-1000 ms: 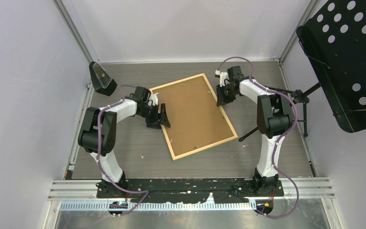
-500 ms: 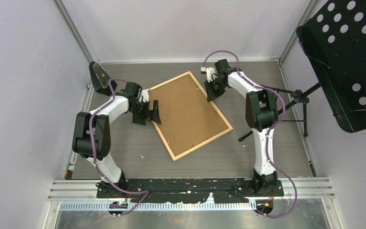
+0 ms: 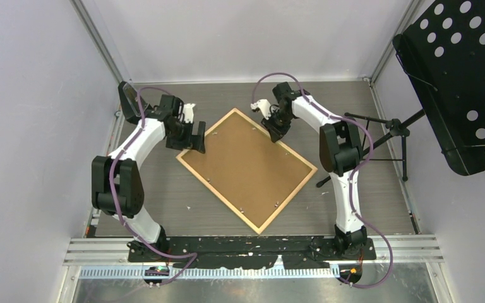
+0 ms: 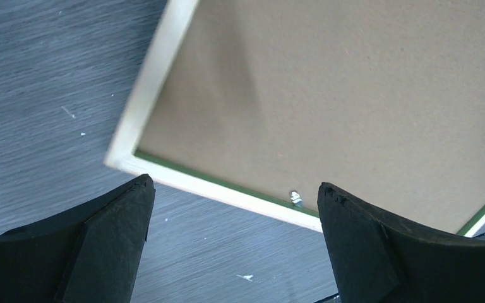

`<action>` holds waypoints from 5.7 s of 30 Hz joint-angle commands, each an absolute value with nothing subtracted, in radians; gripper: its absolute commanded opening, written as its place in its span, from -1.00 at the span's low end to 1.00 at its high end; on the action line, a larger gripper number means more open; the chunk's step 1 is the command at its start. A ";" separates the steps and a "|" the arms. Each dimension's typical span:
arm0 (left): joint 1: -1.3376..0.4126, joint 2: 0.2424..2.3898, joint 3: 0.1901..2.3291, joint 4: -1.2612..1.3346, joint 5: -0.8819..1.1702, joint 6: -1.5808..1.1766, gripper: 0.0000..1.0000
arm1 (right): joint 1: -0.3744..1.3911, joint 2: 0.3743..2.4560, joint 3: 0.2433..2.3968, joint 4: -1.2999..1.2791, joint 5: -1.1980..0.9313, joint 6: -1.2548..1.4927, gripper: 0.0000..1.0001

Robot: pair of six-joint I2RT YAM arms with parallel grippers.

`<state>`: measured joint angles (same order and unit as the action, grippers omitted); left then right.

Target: Put the photo into the frame

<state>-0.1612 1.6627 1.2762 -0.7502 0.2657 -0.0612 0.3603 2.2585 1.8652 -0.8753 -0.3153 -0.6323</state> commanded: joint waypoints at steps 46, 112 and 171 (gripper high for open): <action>-0.236 1.897 1.394 -0.848 0.187 -0.052 0.62 | 0.471 2.345 2.104 -1.100 -0.481 -1.033 -0.89; -0.250 1.914 1.367 -0.776 0.171 -0.071 -0.50 | 0.472 2.293 1.975 -1.071 -0.477 -1.041 -0.89; -0.236 1.820 1.242 -0.678 0.146 -0.161 -0.27 | 0.464 2.293 1.945 -1.030 -0.396 -0.994 -0.89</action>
